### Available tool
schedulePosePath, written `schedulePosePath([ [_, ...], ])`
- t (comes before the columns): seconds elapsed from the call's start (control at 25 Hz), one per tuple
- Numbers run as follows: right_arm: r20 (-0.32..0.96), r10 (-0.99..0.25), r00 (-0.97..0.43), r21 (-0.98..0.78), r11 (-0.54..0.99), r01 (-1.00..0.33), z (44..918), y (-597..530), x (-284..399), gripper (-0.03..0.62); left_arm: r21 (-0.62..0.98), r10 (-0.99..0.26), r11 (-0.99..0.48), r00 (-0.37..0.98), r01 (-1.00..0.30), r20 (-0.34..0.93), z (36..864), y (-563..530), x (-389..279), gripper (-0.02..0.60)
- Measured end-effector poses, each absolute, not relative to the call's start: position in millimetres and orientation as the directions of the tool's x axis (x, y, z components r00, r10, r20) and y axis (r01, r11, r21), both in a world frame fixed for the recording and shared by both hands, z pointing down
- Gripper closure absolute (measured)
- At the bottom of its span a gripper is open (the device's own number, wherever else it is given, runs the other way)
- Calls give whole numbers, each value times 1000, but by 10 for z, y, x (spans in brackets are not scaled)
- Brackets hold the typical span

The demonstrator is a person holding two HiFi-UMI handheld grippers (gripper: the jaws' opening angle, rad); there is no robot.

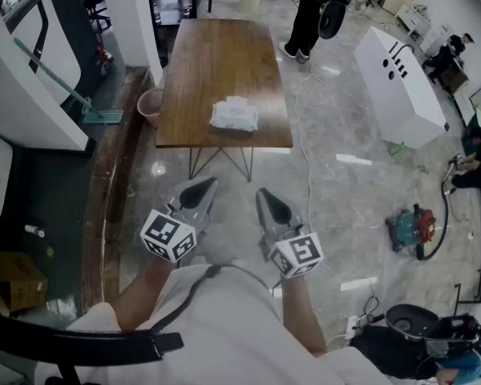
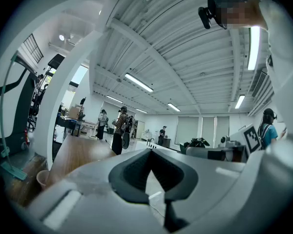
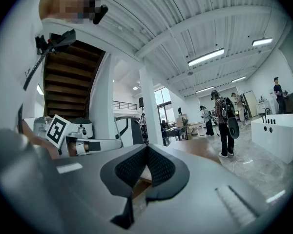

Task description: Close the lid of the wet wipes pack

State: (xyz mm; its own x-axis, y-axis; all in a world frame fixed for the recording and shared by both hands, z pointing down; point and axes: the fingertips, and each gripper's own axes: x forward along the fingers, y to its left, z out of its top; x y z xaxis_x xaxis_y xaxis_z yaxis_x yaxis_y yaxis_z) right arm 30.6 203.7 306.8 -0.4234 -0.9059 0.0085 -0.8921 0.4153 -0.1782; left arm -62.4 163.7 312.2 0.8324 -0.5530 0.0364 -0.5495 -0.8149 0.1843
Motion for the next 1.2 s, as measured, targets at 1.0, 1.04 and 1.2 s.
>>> schedulePosePath([
  [1.0,4,-948,-319,-206,312,-928,3137,2010,-132,585,198,-489,-854,872,-481,11,3205,1490,-1221,578],
  [1.04,6,-947,-322,-208,314,-926,3146,2015,-169,585,198,-491,-853,871,-483,11,3213,1492,-1251,578],
  [1.2,28,-941,-337,-212,324,-922,3220,2020,-298,585,207,-500,-846,866,-491,10,3248,1506,-1369,578],
])
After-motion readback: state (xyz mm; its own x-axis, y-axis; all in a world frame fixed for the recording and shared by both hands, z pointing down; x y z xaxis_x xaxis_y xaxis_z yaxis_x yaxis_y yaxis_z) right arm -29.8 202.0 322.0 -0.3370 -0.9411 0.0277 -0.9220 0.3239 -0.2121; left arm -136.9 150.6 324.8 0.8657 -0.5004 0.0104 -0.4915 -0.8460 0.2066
